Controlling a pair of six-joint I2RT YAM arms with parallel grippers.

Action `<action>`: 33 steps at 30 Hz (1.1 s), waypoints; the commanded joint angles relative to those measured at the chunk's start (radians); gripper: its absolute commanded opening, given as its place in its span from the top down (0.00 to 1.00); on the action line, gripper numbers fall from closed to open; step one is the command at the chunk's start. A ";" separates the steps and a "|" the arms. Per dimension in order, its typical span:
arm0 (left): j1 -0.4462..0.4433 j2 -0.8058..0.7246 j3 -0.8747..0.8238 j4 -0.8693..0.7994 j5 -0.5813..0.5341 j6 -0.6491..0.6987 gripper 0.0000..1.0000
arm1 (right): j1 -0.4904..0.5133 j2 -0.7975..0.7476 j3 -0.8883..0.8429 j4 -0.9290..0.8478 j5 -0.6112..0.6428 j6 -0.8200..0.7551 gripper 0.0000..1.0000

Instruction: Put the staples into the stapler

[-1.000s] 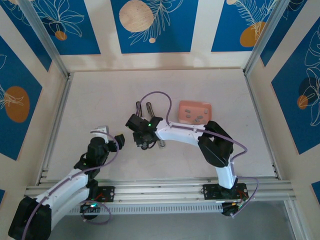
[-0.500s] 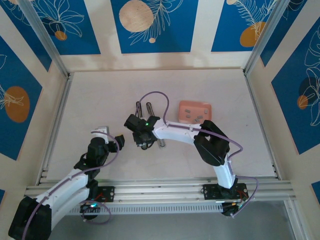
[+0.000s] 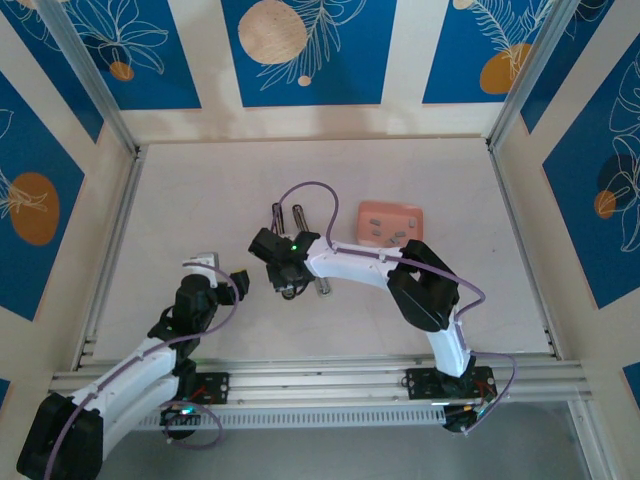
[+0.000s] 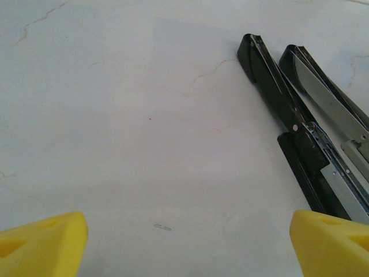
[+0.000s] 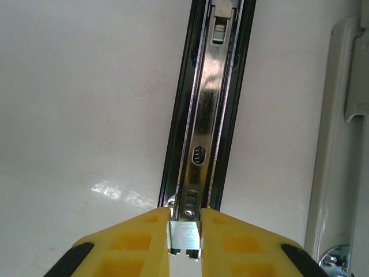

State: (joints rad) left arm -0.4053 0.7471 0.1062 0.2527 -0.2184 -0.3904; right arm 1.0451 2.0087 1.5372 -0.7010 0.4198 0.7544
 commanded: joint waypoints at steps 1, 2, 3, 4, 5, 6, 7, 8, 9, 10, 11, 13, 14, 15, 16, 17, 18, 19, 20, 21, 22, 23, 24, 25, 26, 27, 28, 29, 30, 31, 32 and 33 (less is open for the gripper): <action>0.013 -0.010 -0.005 -0.004 0.002 0.015 0.10 | -0.009 0.014 0.007 -0.015 0.002 0.022 0.82; 0.013 -0.009 -0.006 -0.004 0.002 0.014 0.10 | -0.010 0.015 0.007 -0.014 -0.002 0.021 0.82; 0.013 -0.008 -0.005 -0.003 0.002 0.015 0.10 | -0.011 0.017 0.005 -0.013 -0.005 0.021 0.82; 0.013 -0.010 -0.006 -0.004 0.003 0.015 0.09 | -0.013 0.020 0.005 -0.010 -0.012 0.021 0.82; 0.013 -0.010 -0.005 -0.003 0.004 0.016 0.09 | -0.013 0.022 0.005 -0.011 -0.015 0.022 0.82; 0.013 -0.010 -0.005 -0.002 0.002 0.017 0.09 | -0.012 0.023 0.006 -0.012 -0.015 0.022 0.82; 0.012 -0.009 -0.006 -0.003 0.004 0.018 0.09 | -0.013 0.026 0.006 -0.014 -0.017 0.022 0.82; 0.013 -0.011 -0.006 -0.002 0.003 0.019 0.09 | -0.013 0.028 0.005 -0.015 -0.021 0.022 0.82; 0.013 -0.010 -0.005 -0.003 0.004 0.019 0.09 | -0.013 0.029 0.005 -0.017 -0.022 0.021 0.82; 0.013 -0.011 -0.006 -0.003 0.003 0.021 0.09 | -0.014 0.029 0.004 -0.018 -0.022 0.022 0.82; 0.013 -0.011 -0.006 -0.003 0.004 0.021 0.09 | -0.013 0.030 0.002 -0.018 -0.024 0.023 0.82; 0.014 -0.011 -0.005 -0.003 0.004 0.022 0.09 | -0.014 0.032 0.001 -0.017 -0.030 0.023 0.82; 0.014 -0.012 -0.005 -0.003 0.004 0.022 0.09 | -0.014 0.034 0.001 -0.016 -0.034 0.021 0.82; 0.014 -0.012 -0.006 -0.004 0.006 0.022 0.09 | -0.016 0.034 0.002 -0.015 -0.037 0.020 0.82; 0.014 -0.014 -0.006 -0.005 0.005 0.024 0.09 | -0.015 0.035 0.003 -0.014 -0.038 0.020 0.82; 0.014 -0.014 -0.006 -0.006 0.005 0.024 0.09 | -0.014 0.036 0.004 -0.013 -0.041 0.019 0.82; 0.013 -0.014 -0.006 -0.007 0.005 0.024 0.09 | -0.014 0.035 0.005 -0.014 -0.039 0.017 0.82; 0.014 -0.015 -0.006 -0.007 0.005 0.024 0.09 | -0.014 0.034 0.007 -0.017 -0.037 0.019 0.82; 0.014 -0.016 -0.006 -0.009 0.006 0.024 0.09 | -0.012 0.028 0.005 -0.017 -0.032 0.019 0.82; 0.013 -0.017 -0.005 -0.009 0.005 0.023 0.09 | -0.010 0.024 0.004 -0.017 -0.025 0.017 0.82; 0.014 -0.016 -0.006 -0.009 0.005 0.024 0.09 | -0.008 0.013 0.001 -0.013 -0.018 0.015 0.82; 0.014 -0.017 -0.006 -0.009 0.005 0.024 0.09 | -0.006 0.004 -0.003 -0.007 -0.012 0.014 0.82; 0.014 -0.016 -0.006 -0.008 0.006 0.024 0.09 | -0.004 -0.004 -0.008 -0.001 -0.010 0.012 0.82; 0.014 -0.016 -0.007 -0.007 0.007 0.024 0.09 | -0.004 -0.014 -0.013 0.007 -0.008 0.008 0.82; 0.014 -0.018 -0.006 -0.007 0.008 0.023 0.09 | -0.004 -0.021 -0.016 0.012 -0.009 0.007 0.82; 0.014 -0.018 -0.006 -0.007 0.010 0.022 0.09 | -0.002 -0.025 -0.017 0.014 -0.007 0.006 0.82; 0.014 -0.018 -0.006 -0.007 0.010 0.021 0.09 | -0.001 -0.028 -0.017 0.014 -0.004 0.006 0.82; 0.014 -0.019 -0.006 -0.007 0.011 0.021 0.09 | -0.001 -0.031 -0.020 0.014 -0.002 0.006 0.82; 0.014 -0.018 -0.006 -0.007 0.011 0.021 0.09 | 0.000 -0.033 -0.021 0.014 0.001 0.007 0.82; 0.014 -0.020 -0.007 -0.007 0.011 0.020 0.09 | 0.003 -0.035 -0.022 0.014 0.002 0.006 0.82; 0.014 -0.020 -0.006 -0.007 0.013 0.019 0.09 | 0.004 -0.039 -0.023 0.017 0.002 0.006 0.82; 0.014 -0.020 -0.006 -0.007 0.013 0.018 0.09 | 0.004 -0.041 -0.024 0.020 0.002 0.003 0.82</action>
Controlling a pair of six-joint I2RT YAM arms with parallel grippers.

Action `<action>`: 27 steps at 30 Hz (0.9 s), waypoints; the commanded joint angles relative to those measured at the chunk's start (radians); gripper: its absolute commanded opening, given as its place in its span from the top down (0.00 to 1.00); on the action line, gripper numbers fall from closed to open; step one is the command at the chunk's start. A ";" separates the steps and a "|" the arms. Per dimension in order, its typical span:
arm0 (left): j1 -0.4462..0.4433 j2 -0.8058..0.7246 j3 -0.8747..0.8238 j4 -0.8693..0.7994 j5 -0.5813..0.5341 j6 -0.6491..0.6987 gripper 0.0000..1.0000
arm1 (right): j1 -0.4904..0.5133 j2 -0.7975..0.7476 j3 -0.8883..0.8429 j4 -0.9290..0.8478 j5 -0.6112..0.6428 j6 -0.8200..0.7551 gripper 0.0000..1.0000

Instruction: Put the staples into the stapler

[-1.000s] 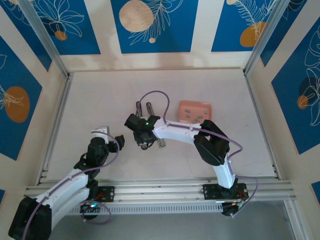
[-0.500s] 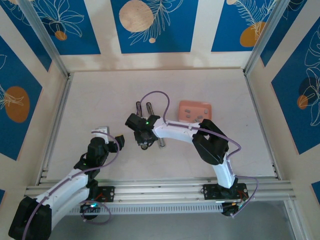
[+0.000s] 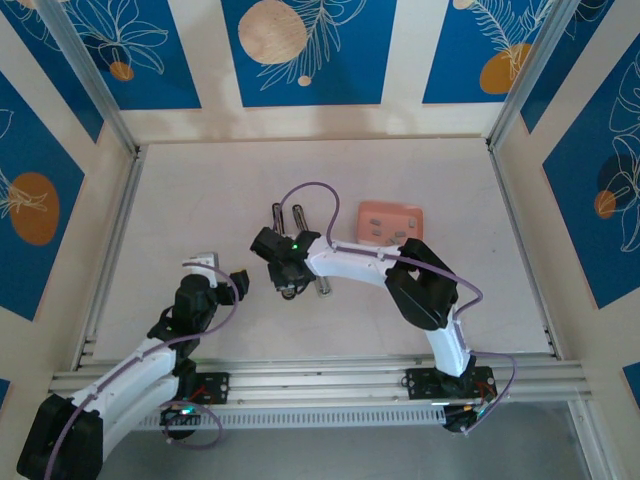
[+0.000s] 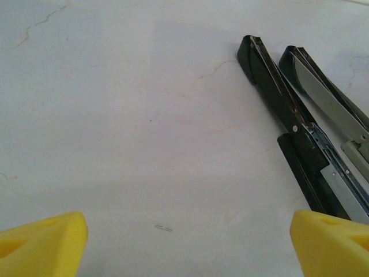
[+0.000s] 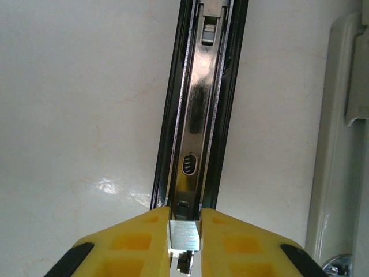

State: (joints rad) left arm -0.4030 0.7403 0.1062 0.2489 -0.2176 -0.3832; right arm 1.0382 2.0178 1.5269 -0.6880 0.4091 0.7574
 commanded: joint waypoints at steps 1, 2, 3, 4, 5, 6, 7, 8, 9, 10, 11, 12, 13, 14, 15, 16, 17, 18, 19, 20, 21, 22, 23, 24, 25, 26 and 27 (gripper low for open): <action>0.012 -0.015 -0.006 -0.003 0.012 0.010 0.09 | 0.012 -0.050 -0.014 0.007 0.013 0.000 0.82; 0.011 -0.015 -0.006 -0.004 0.012 0.009 0.09 | 0.014 -0.053 -0.014 0.008 0.013 -0.002 0.82; 0.012 -0.016 -0.005 -0.003 0.014 0.009 0.09 | 0.014 -0.054 -0.016 0.010 0.013 -0.003 0.82; 0.012 -0.017 -0.006 -0.005 0.014 0.009 0.09 | 0.014 -0.052 -0.017 0.010 0.011 -0.003 0.82; 0.012 -0.020 -0.005 -0.007 0.014 0.006 0.09 | 0.014 -0.052 -0.017 0.010 0.011 -0.004 0.82; 0.012 -0.022 -0.005 -0.007 0.015 0.007 0.09 | 0.014 -0.052 -0.018 0.012 0.010 -0.004 0.82; 0.012 -0.025 -0.006 -0.008 0.015 0.007 0.09 | 0.014 -0.052 -0.020 0.012 0.008 -0.003 0.82; 0.012 -0.026 -0.006 -0.008 0.015 0.007 0.09 | 0.015 -0.052 -0.020 0.012 0.008 -0.003 0.82; 0.012 -0.029 -0.007 -0.011 0.014 0.008 0.09 | 0.015 -0.053 -0.021 0.014 0.008 -0.004 0.82; 0.012 -0.031 -0.006 -0.011 0.013 0.009 0.09 | 0.013 -0.052 -0.021 0.014 0.007 -0.004 0.82; 0.012 -0.032 -0.006 -0.011 0.013 0.009 0.09 | 0.014 -0.050 -0.020 0.015 0.006 -0.006 0.82; 0.012 -0.033 -0.006 -0.011 0.013 0.010 0.09 | 0.014 -0.047 -0.017 0.012 0.005 -0.006 0.82; 0.012 -0.033 -0.005 -0.011 0.013 0.011 0.09 | 0.012 -0.043 -0.013 0.006 0.001 -0.004 0.82; 0.011 -0.033 -0.005 -0.010 0.011 0.010 0.09 | 0.010 -0.037 -0.009 0.000 -0.001 -0.003 0.82; 0.012 -0.032 -0.005 -0.010 0.013 0.011 0.09 | 0.009 -0.030 -0.004 -0.006 -0.004 -0.002 0.82; 0.012 -0.033 -0.005 -0.010 0.013 0.010 0.09 | 0.008 -0.023 0.003 -0.014 -0.005 0.001 0.82; 0.012 -0.033 -0.004 -0.010 0.014 0.010 0.09 | 0.007 -0.016 0.007 -0.020 -0.009 0.002 0.82; 0.012 -0.033 -0.005 -0.010 0.013 0.010 0.09 | 0.006 -0.012 0.010 -0.024 -0.011 0.002 0.82; 0.012 -0.034 -0.004 -0.010 0.012 0.012 0.09 | 0.005 -0.006 0.015 -0.027 -0.018 0.002 0.82; 0.012 -0.033 -0.004 -0.010 0.012 0.012 0.09 | 0.003 -0.001 0.018 -0.031 -0.023 0.002 0.82; 0.013 -0.033 -0.005 -0.010 0.012 0.012 0.09 | 0.003 0.004 0.021 -0.033 -0.028 0.002 0.82; 0.012 -0.033 -0.005 -0.010 0.012 0.013 0.09 | 0.003 0.007 0.021 -0.034 -0.032 0.000 0.82; 0.013 -0.033 -0.005 -0.011 0.011 0.014 0.09 | 0.003 0.011 0.023 -0.036 -0.034 0.002 0.82; 0.012 -0.033 -0.004 -0.010 0.012 0.015 0.09 | 0.002 0.011 0.022 -0.038 -0.033 0.003 0.82; 0.013 -0.033 -0.004 -0.011 0.012 0.016 0.09 | 0.003 0.013 0.024 -0.040 -0.033 0.003 0.82; 0.013 -0.032 -0.004 -0.013 0.011 0.015 0.09 | 0.002 0.014 0.021 -0.041 -0.035 0.005 0.82; 0.013 -0.033 -0.004 -0.013 0.011 0.015 0.09 | -0.001 0.015 0.021 -0.041 -0.036 0.004 0.82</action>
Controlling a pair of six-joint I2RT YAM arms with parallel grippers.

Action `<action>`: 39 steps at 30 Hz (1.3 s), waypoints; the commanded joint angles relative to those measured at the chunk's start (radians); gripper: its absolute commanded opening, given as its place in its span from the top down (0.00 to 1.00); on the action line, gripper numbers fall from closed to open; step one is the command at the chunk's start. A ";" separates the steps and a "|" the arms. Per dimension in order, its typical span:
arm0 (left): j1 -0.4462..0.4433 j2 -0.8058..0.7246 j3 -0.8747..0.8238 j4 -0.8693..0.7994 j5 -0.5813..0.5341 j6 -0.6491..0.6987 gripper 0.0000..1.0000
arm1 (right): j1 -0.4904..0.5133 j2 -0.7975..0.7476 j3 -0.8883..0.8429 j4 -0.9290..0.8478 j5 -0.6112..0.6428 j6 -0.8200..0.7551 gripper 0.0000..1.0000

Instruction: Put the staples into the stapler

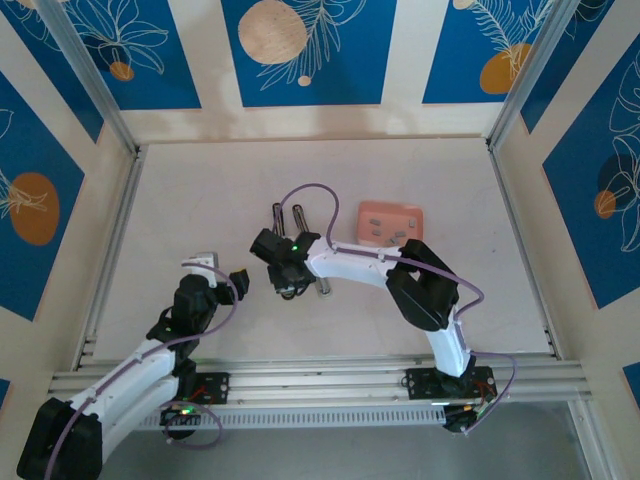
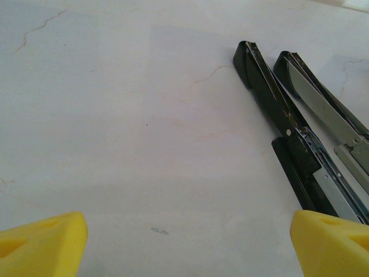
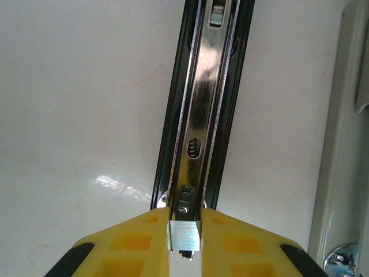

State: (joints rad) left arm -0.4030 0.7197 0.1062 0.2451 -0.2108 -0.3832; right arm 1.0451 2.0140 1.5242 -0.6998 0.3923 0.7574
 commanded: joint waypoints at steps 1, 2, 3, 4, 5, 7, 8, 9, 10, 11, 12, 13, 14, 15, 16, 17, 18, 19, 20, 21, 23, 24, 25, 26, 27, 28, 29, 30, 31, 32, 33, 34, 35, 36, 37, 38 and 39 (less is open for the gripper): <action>0.013 -0.012 -0.004 -0.009 0.004 0.016 0.09 | -0.009 0.019 0.023 -0.028 -0.021 0.005 0.82; 0.013 -0.012 -0.004 -0.010 0.004 0.017 0.09 | -0.008 0.019 0.022 -0.028 -0.022 0.005 0.82; 0.013 -0.014 -0.004 -0.010 0.004 0.017 0.09 | -0.008 0.017 0.023 -0.027 -0.020 0.004 0.82; 0.013 -0.014 -0.004 -0.012 0.003 0.017 0.09 | -0.006 0.012 0.023 -0.026 -0.016 0.002 0.82; 0.012 -0.014 -0.004 -0.013 0.002 0.016 0.09 | -0.004 0.008 0.023 -0.026 -0.011 0.002 0.82; 0.013 -0.014 -0.004 -0.013 0.002 0.017 0.09 | -0.002 -0.008 0.018 -0.021 0.002 0.000 0.82; 0.013 -0.014 -0.004 -0.013 0.002 0.017 0.09 | 0.000 -0.019 0.013 -0.014 0.011 -0.001 0.82; 0.013 -0.014 -0.005 -0.013 0.004 0.017 0.09 | 0.001 -0.030 0.007 -0.008 0.017 -0.001 0.82; 0.012 -0.014 -0.004 -0.013 0.004 0.015 0.09 | 0.003 -0.043 -0.001 0.003 0.023 -0.002 0.82; 0.013 -0.016 -0.003 -0.013 0.004 0.015 0.09 | 0.003 -0.055 -0.009 0.011 0.026 -0.003 0.82; 0.013 -0.015 -0.004 -0.013 0.004 0.013 0.09 | 0.002 -0.063 -0.014 0.019 0.025 -0.004 0.82; 0.013 -0.016 -0.005 -0.013 0.005 0.013 0.09 | 0.002 -0.068 -0.018 0.028 0.023 -0.008 0.82; 0.013 -0.016 -0.004 -0.013 0.005 0.011 0.09 | 0.002 -0.071 -0.020 0.035 0.018 -0.013 0.82; 0.013 -0.016 -0.004 -0.013 0.005 0.008 0.09 | 0.003 -0.070 -0.019 0.037 0.015 -0.015 0.82; 0.012 -0.016 -0.005 -0.013 0.005 0.006 0.09 | 0.003 -0.067 -0.017 0.037 0.013 -0.015 0.82; 0.013 -0.016 -0.005 -0.013 0.005 0.006 0.09 | 0.002 -0.062 -0.016 0.036 0.006 -0.017 0.82; 0.013 -0.016 -0.004 -0.013 0.005 0.006 0.09 | 0.003 -0.055 -0.011 0.033 0.001 -0.017 0.82; 0.013 -0.016 -0.004 -0.015 0.005 0.006 0.09 | 0.003 -0.047 -0.008 0.030 -0.003 -0.017 0.82; 0.013 -0.017 -0.004 -0.015 0.004 0.006 0.09 | 0.002 -0.042 -0.002 0.025 -0.007 -0.016 0.82; 0.013 -0.017 -0.004 -0.016 0.004 0.006 0.09 | 0.002 -0.036 0.003 0.020 -0.011 -0.018 0.82; 0.013 -0.020 -0.004 -0.017 0.004 0.007 0.09 | 0.003 -0.022 0.015 0.008 -0.013 -0.018 0.82; 0.013 -0.022 -0.005 -0.018 0.004 0.007 0.09 | 0.003 -0.019 0.018 0.004 -0.012 -0.017 0.82; 0.013 -0.023 -0.005 -0.020 0.002 0.007 0.09 | 0.002 -0.014 0.021 0.000 -0.010 -0.017 0.82; 0.012 -0.023 -0.004 -0.020 0.002 0.007 0.09 | 0.001 -0.011 0.023 -0.004 -0.011 -0.017 0.82; 0.013 -0.023 -0.004 -0.021 0.002 0.009 0.09 | 0.001 -0.009 0.023 -0.007 -0.011 -0.014 0.82; 0.013 -0.023 -0.004 -0.021 0.001 0.010 0.09 | 0.000 -0.006 0.024 -0.009 -0.013 -0.012 0.82; 0.013 -0.022 -0.005 -0.023 0.002 0.010 0.09 | -0.003 -0.003 0.025 -0.010 -0.015 -0.010 0.82; 0.013 -0.023 -0.004 -0.023 0.001 0.011 0.09 | -0.004 -0.002 0.024 -0.010 -0.017 -0.010 0.82; 0.013 -0.023 -0.004 -0.023 0.001 0.010 0.09 | -0.004 0.000 0.024 -0.010 -0.020 -0.008 0.82; 0.013 -0.023 -0.005 -0.023 0.000 0.010 0.09 | -0.004 0.002 0.024 -0.010 -0.023 -0.009 0.82; 0.013 -0.024 -0.005 -0.023 -0.001 0.010 0.09 | -0.004 0.004 0.024 -0.009 -0.025 -0.009 0.82; 0.012 -0.025 -0.005 -0.024 -0.001 0.011 0.09 | -0.004 0.005 0.024 -0.009 -0.028 -0.009 0.82; 0.013 -0.024 -0.005 -0.023 0.000 0.012 0.09 | -0.006 0.005 0.024 -0.008 -0.030 -0.009 0.82; 0.013 -0.024 -0.005 -0.023 -0.001 0.012 0.09 | -0.006 0.007 0.024 -0.007 -0.033 -0.010 0.82; 0.013 -0.025 -0.004 -0.023 -0.001 0.012 0.09 | -0.006 0.007 0.024 -0.008 -0.032 -0.010 0.82; 0.013 -0.024 -0.005 -0.023 -0.002 0.012 0.09 | -0.006 0.008 0.025 -0.008 -0.033 -0.010 0.82; 0.012 -0.025 -0.003 -0.023 -0.002 0.012 0.09 | -0.005 0.010 0.024 -0.009 -0.033 -0.009 0.82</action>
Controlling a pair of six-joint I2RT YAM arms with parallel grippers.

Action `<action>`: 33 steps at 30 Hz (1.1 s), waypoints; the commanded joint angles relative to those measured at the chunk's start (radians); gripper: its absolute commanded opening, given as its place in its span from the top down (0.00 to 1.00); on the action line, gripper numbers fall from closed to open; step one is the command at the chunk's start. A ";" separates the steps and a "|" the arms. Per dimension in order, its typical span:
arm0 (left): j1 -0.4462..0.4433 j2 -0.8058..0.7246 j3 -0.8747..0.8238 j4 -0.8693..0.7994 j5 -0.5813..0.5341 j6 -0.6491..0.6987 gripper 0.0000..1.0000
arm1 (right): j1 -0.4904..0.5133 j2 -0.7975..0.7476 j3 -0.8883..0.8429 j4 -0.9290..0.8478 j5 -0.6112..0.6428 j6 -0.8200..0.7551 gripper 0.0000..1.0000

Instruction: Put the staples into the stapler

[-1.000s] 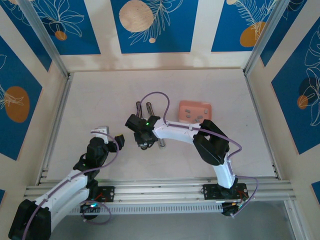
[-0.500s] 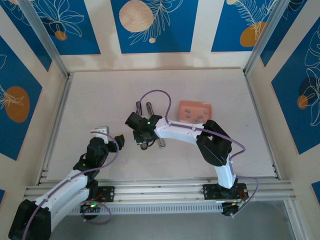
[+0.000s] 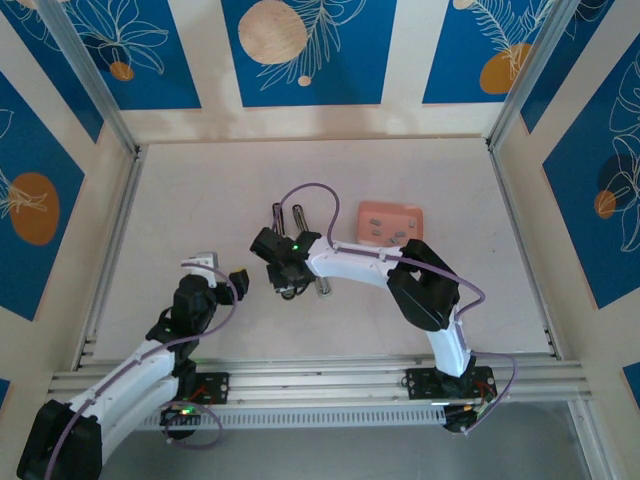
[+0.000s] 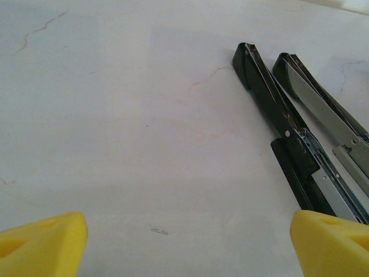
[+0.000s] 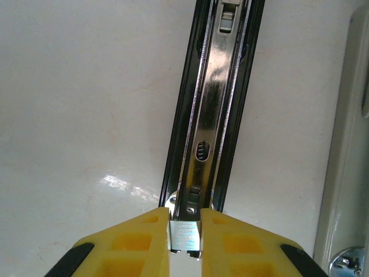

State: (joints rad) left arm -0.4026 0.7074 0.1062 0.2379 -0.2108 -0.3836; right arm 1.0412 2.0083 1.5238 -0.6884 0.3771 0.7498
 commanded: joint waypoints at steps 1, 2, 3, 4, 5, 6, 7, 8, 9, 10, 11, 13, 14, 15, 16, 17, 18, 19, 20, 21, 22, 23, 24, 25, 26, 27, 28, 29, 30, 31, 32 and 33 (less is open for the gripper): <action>0.013 -0.012 -0.004 -0.015 -0.002 0.012 0.09 | -0.003 0.017 0.025 -0.022 -0.018 -0.001 0.82; 0.013 -0.013 -0.004 -0.015 -0.002 0.012 0.09 | -0.003 0.019 0.026 -0.023 -0.019 0.000 0.82; 0.013 -0.012 -0.004 -0.017 -0.001 0.014 0.09 | -0.003 0.022 0.026 -0.027 -0.018 0.002 0.82; 0.012 -0.012 -0.005 -0.017 -0.002 0.014 0.09 | -0.004 0.022 0.027 -0.030 -0.017 0.003 0.82; 0.013 -0.012 -0.004 -0.017 -0.004 0.015 0.09 | -0.004 0.024 0.028 -0.035 -0.016 0.006 0.82; 0.014 -0.013 -0.004 -0.017 -0.004 0.015 0.09 | -0.005 0.027 0.030 -0.042 -0.013 0.008 0.82; 0.014 -0.013 -0.006 -0.018 -0.004 0.015 0.09 | -0.006 0.029 0.032 -0.046 -0.013 0.011 0.82; 0.012 -0.013 -0.005 -0.017 -0.003 0.016 0.09 | -0.007 0.033 0.032 -0.049 -0.013 0.012 0.82; 0.015 -0.013 -0.006 -0.017 -0.004 0.017 0.09 | -0.007 0.034 0.033 -0.050 -0.016 0.014 0.82; 0.015 -0.012 -0.006 -0.017 -0.005 0.018 0.09 | -0.009 0.035 0.031 -0.052 -0.018 0.017 0.82; 0.014 -0.011 -0.005 -0.017 -0.006 0.017 0.09 | -0.009 0.036 0.031 -0.053 -0.017 0.018 0.82; 0.015 -0.012 -0.006 -0.018 -0.006 0.017 0.09 | -0.009 0.041 0.032 -0.056 -0.021 0.020 0.82; 0.015 -0.012 -0.005 -0.020 -0.005 0.018 0.09 | -0.011 0.041 0.033 -0.060 -0.020 0.021 0.82; 0.015 -0.013 -0.006 -0.021 -0.005 0.018 0.09 | -0.010 0.043 0.035 -0.062 -0.018 0.019 0.82; 0.015 -0.013 -0.006 -0.020 -0.006 0.020 0.09 | -0.011 0.044 0.037 -0.067 -0.016 0.021 0.82; 0.015 -0.013 -0.005 -0.020 -0.007 0.020 0.09 | -0.010 0.046 0.037 -0.071 -0.014 0.022 0.82; 0.015 -0.014 -0.006 -0.020 -0.007 0.019 0.09 | -0.010 0.045 0.036 -0.073 -0.012 0.023 0.82; 0.015 -0.015 -0.006 -0.020 -0.006 0.022 0.09 | -0.010 0.046 0.039 -0.078 -0.009 0.024 0.82; 0.014 -0.014 -0.006 -0.020 -0.006 0.022 0.09 | -0.010 0.046 0.041 -0.080 -0.007 0.025 0.82; 0.015 -0.014 -0.006 -0.021 -0.007 0.022 0.09 | -0.010 0.048 0.041 -0.084 -0.007 0.024 0.82; 0.015 -0.014 -0.006 -0.020 -0.007 0.022 0.09 | -0.009 0.049 0.042 -0.086 -0.005 0.026 0.82; 0.015 -0.014 -0.006 -0.020 -0.006 0.021 0.09 | -0.009 0.049 0.044 -0.087 -0.003 0.026 0.82; 0.015 -0.014 -0.005 -0.020 -0.007 0.023 0.09 | -0.009 0.049 0.045 -0.087 -0.004 0.026 0.82; 0.015 -0.014 -0.006 -0.020 -0.007 0.023 0.09 | -0.010 0.049 0.046 -0.089 -0.003 0.026 0.82; 0.014 -0.014 -0.005 -0.021 -0.007 0.023 0.09 | -0.010 0.049 0.047 -0.090 -0.001 0.026 0.82; 0.015 -0.017 -0.005 -0.021 -0.007 0.022 0.09 | -0.008 0.049 0.046 -0.092 0.003 0.028 0.82; 0.015 -0.016 -0.006 -0.020 -0.007 0.022 0.09 | -0.008 0.049 0.046 -0.094 0.005 0.029 0.82; 0.014 -0.016 -0.006 -0.020 -0.006 0.024 0.09 | -0.007 0.049 0.047 -0.095 0.007 0.031 0.82; 0.014 -0.016 -0.006 -0.019 -0.007 0.022 0.09 | -0.009 0.051 0.046 -0.095 0.008 0.031 0.82; 0.015 -0.016 -0.006 -0.018 -0.007 0.023 0.09 | -0.008 0.051 0.047 -0.095 0.009 0.028 0.82; 0.015 -0.016 -0.006 -0.017 -0.007 0.023 0.09 | -0.008 0.050 0.047 -0.095 0.011 0.026 0.82; 0.014 -0.016 -0.005 -0.017 -0.007 0.023 0.09 | -0.008 0.051 0.048 -0.093 0.011 0.024 0.82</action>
State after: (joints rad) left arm -0.4011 0.7074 0.1055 0.2272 -0.2111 -0.3828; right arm 1.0355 2.0331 1.5543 -0.7300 0.3748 0.7616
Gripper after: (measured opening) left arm 0.908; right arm 0.184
